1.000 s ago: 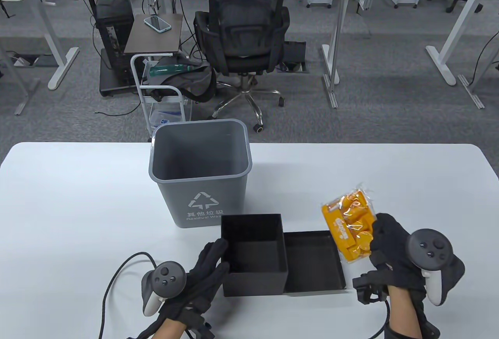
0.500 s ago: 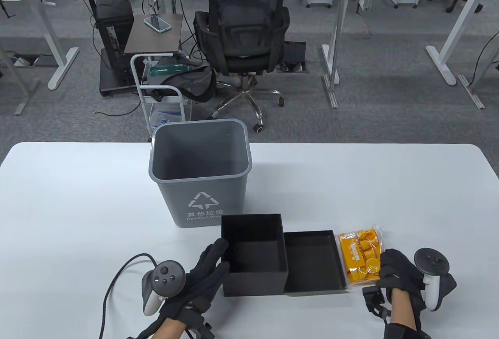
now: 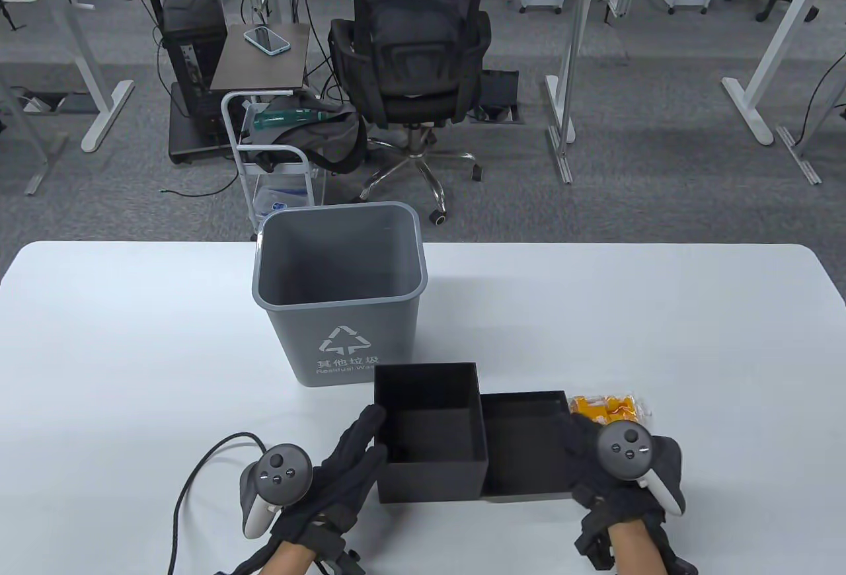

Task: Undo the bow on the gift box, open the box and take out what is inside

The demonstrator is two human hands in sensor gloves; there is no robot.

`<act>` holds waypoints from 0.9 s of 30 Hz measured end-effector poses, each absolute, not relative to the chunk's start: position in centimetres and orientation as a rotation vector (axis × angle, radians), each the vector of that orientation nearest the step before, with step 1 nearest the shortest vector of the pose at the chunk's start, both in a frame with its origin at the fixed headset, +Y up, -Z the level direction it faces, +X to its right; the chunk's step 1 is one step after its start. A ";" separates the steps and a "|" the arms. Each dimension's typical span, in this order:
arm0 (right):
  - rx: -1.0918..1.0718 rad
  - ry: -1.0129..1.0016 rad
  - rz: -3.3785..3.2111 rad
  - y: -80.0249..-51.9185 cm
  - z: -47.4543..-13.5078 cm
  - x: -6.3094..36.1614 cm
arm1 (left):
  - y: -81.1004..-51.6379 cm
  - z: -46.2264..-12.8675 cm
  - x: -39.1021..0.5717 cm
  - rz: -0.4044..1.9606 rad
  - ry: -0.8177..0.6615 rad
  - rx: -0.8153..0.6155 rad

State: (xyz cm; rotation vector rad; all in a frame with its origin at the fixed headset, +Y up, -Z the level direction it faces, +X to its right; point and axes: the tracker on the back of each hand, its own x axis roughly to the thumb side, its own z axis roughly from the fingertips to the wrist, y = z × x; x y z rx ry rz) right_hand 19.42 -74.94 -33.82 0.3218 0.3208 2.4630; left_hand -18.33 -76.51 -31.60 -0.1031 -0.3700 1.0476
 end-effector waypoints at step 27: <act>0.499 0.084 2.692 -73.0 -33.9 16.8 | -76.5 -31.6 -18.1 1.038 -0.369 -0.087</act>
